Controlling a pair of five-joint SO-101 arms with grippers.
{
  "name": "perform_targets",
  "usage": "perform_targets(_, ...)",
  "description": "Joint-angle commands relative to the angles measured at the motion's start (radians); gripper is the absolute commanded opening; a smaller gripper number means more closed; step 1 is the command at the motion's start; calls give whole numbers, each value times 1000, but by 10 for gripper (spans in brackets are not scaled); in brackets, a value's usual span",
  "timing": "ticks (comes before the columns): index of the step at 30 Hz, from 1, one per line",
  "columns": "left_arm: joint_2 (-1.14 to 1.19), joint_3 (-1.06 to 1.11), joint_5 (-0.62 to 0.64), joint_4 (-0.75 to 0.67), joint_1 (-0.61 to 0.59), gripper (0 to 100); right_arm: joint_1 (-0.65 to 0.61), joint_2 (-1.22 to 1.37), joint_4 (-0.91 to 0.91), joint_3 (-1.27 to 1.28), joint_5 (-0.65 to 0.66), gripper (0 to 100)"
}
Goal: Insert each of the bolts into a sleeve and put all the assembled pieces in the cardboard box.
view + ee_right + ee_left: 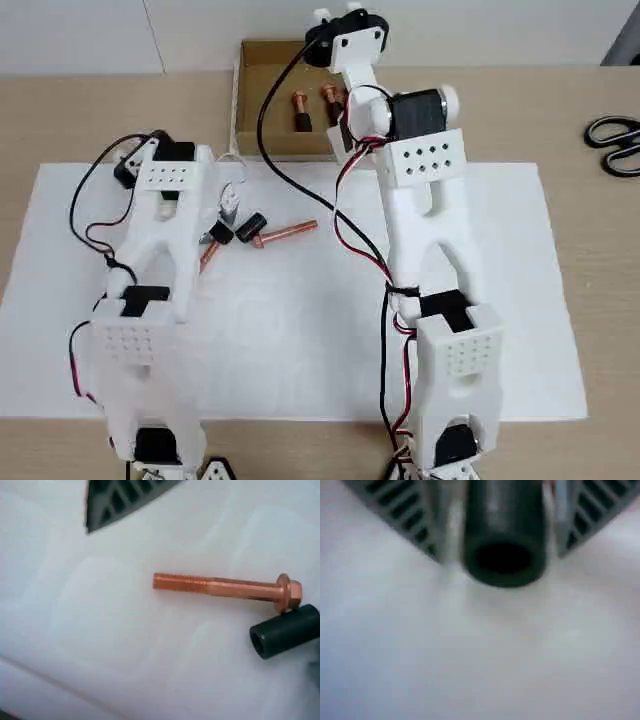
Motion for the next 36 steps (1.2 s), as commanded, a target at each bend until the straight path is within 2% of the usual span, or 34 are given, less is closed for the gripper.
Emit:
perform_targets(1,14,-61,-28,28,3,14,-5,-70,-10,-2,-3,414)
perform_targets(8,-40,-466,-41,324,114,6,-4,-70,-10,-2,-3,414)
perform_targets(10,-89,-536,-41,321,178,6,2,-70,-10,-2,-3,414)
perform_targets(14,-180,-558,-41,301,397,6,58,-70,-10,-2,69,414)
perform_targets(19,-75,-466,-112,233,571,6,272,-139,-5,-34,245,413)
perform_targets(22,25,-467,-186,212,603,6,446,-286,1,-6,236,413)
perform_targets(26,135,-519,-241,212,600,21,584,-492,-1,247,236,413)
perform_targets(30,169,-621,-255,235,603,181,610,-702,-5,601,259,413)
perform_targets(32,169,-682,-250,239,600,237,565,-783,-12,783,247,413)
perform_targets(36,167,-874,-252,285,574,252,406,-914,-56,1079,150,413)
